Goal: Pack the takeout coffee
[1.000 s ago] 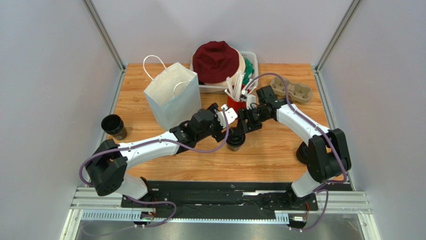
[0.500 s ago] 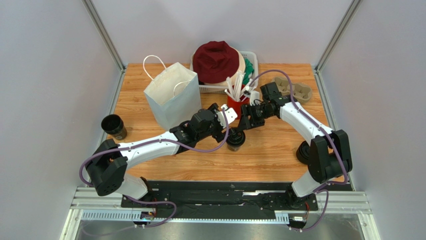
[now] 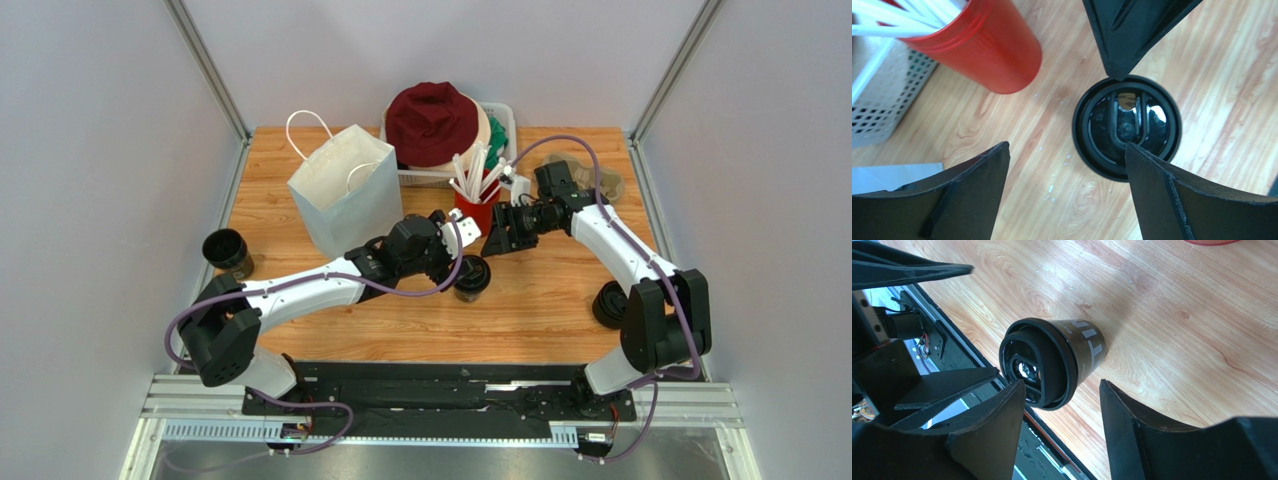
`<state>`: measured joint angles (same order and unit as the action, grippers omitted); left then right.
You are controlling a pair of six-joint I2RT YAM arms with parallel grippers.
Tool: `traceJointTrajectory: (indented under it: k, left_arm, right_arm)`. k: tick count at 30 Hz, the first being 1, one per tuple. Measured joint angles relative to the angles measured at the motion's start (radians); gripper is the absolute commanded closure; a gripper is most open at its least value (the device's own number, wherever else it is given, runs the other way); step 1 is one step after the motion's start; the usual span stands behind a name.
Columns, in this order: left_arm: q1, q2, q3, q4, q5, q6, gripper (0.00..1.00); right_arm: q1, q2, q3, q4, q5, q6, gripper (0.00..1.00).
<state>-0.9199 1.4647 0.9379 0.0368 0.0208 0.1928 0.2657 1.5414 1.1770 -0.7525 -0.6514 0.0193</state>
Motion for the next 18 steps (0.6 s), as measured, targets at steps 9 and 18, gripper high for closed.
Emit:
traceJointTrajectory:
  k: [9,18]
  left_arm:
    - [0.064,0.037,0.076,-0.081,0.167,-0.076,0.01]
    - [0.159,0.1,0.118,-0.159,0.454,-0.153,0.01]
  right_arm:
    - [-0.057,-0.101,-0.002,-0.038,-0.019,-0.04,0.41]
    - [-0.137,-0.18,-0.02,-0.079,-0.063,-0.077,0.41]
